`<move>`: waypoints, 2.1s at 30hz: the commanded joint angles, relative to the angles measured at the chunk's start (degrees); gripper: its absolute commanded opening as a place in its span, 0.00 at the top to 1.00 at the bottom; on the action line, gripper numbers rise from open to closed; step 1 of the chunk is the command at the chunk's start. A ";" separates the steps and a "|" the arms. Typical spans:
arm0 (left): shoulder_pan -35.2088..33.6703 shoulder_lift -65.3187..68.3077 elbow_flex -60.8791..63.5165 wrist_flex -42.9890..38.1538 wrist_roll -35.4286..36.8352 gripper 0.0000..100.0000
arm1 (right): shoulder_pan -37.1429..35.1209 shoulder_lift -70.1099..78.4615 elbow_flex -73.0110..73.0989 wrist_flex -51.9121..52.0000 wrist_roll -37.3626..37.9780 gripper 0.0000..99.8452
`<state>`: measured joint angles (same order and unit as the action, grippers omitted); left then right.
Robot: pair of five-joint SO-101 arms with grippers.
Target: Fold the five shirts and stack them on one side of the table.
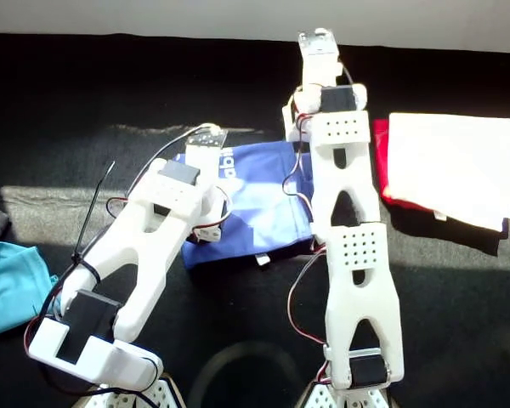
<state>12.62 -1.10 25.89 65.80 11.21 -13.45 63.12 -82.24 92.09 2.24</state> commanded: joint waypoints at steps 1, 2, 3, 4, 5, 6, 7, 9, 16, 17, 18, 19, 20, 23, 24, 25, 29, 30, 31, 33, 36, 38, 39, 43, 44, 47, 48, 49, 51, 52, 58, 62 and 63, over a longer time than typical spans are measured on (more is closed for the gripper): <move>0.57 -2.42 -0.22 -0.44 -0.18 0.99 | -3.74 -0.48 -1.01 1.36 0.62 0.76; 0.57 -2.42 -0.22 -0.44 -0.18 0.99 | -4.44 -0.48 0.04 0.66 0.62 0.76; 0.57 -2.42 -0.22 -0.44 -0.18 0.99 | -5.05 -0.48 0.92 -0.40 0.53 0.76; 0.48 -2.42 -0.22 -0.44 -0.18 0.99 | -5.41 -0.48 2.15 -1.54 0.44 0.76; 0.48 -2.42 -0.22 -0.44 -0.18 0.99 | -5.58 -0.48 3.38 -2.86 0.44 0.76; 0.48 -2.42 -0.22 -0.35 -0.18 0.99 | -5.58 -0.48 4.70 -4.26 0.35 0.76; 0.40 -2.42 -0.22 -0.18 -0.18 0.99 | -5.58 -0.48 5.85 -5.41 0.35 0.76; 0.40 -2.42 -0.22 -0.09 -0.18 0.99 | -5.32 -0.48 7.96 -7.16 0.44 0.76; 0.40 -2.42 -0.22 -0.35 -0.18 0.99 | -2.86 -0.48 13.49 -13.93 0.62 0.81; 0.40 -2.42 -0.22 -0.35 -0.18 0.99 | -2.68 -0.48 13.93 -14.29 0.62 0.81; 0.40 -2.42 -0.22 -0.35 -0.18 0.99 | -2.68 -0.48 14.55 -14.37 0.70 0.81; 0.40 -2.42 -0.22 -0.35 -0.18 0.99 | -2.59 -0.48 15.16 -14.37 0.70 0.81; 0.40 -2.42 -0.22 -0.35 -0.18 0.99 | -2.59 -0.48 15.78 -14.37 0.70 0.82; 0.40 -2.42 -0.22 -0.35 -0.18 0.99 | -2.51 -0.48 17.19 -14.37 0.70 0.82; 0.40 -2.42 -0.22 -0.35 -0.18 0.99 | -2.51 -0.48 17.19 -14.37 0.79 0.82; 0.40 -2.42 -0.22 -0.35 -0.18 0.99 | -2.51 -0.48 17.10 -14.37 0.88 0.82; 0.40 -2.42 -0.22 -0.35 -0.18 0.99 | -2.68 -0.48 16.75 -14.46 6.42 0.88; 0.40 -2.42 -0.22 -0.35 -0.18 0.99 | -2.68 -0.48 16.75 -14.46 7.38 0.91; 0.40 -2.42 -0.22 -0.35 -0.18 0.99 | -2.68 -0.48 16.75 -14.46 7.91 0.95; 0.40 -2.42 -0.22 -0.35 -0.18 0.99 | -2.51 -0.48 16.66 -14.46 8.18 1.00; 0.40 -2.42 -0.22 -0.35 -0.18 0.99 | -2.33 -0.57 16.66 -14.46 8.18 0.99; 0.40 -2.42 -0.22 -0.35 -0.18 0.99 | -2.33 -0.92 16.66 -14.46 8.00 0.99; 0.40 -2.42 -0.22 -0.35 -0.18 0.99 | -2.33 -1.01 16.66 -14.46 8.00 0.99; 0.40 -2.42 -0.22 -0.35 -0.18 0.99 | -2.33 -0.92 16.66 -14.46 7.91 0.97; 0.40 -2.42 -0.22 -0.35 -0.18 0.99 | -2.33 -0.84 16.66 -14.46 7.91 0.94; 0.40 -2.42 -0.22 -0.35 -0.18 0.99 | -2.42 -0.75 16.66 -14.46 7.91 0.86; 0.40 -2.42 -0.22 -0.35 -0.18 0.99 | -2.59 -0.75 16.66 -14.46 7.91 0.86; 0.40 -2.42 -0.22 -0.35 -0.18 0.99 | -2.68 -0.84 16.66 -14.46 7.91 0.86; 0.40 -2.42 -0.22 -0.35 -0.18 0.99 | -2.77 -1.01 16.66 -14.46 7.91 0.86; 0.40 -2.42 -0.22 -0.35 -0.18 0.99 | -2.86 -1.01 16.66 -14.46 7.91 0.86; 0.40 -2.42 -0.22 -0.44 -0.18 0.99 | -2.86 -1.10 16.48 -15.60 7.91 0.86; 0.40 -2.42 -0.22 -0.44 -0.18 0.99 | -2.86 -0.92 12.26 -16.48 7.91 0.86; 0.40 -2.42 -0.22 -0.44 -0.18 0.99 | -3.03 -0.66 11.30 -16.40 7.91 0.86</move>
<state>12.70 -1.10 25.89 65.80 11.21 -16.35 63.38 -66.68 76.44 9.89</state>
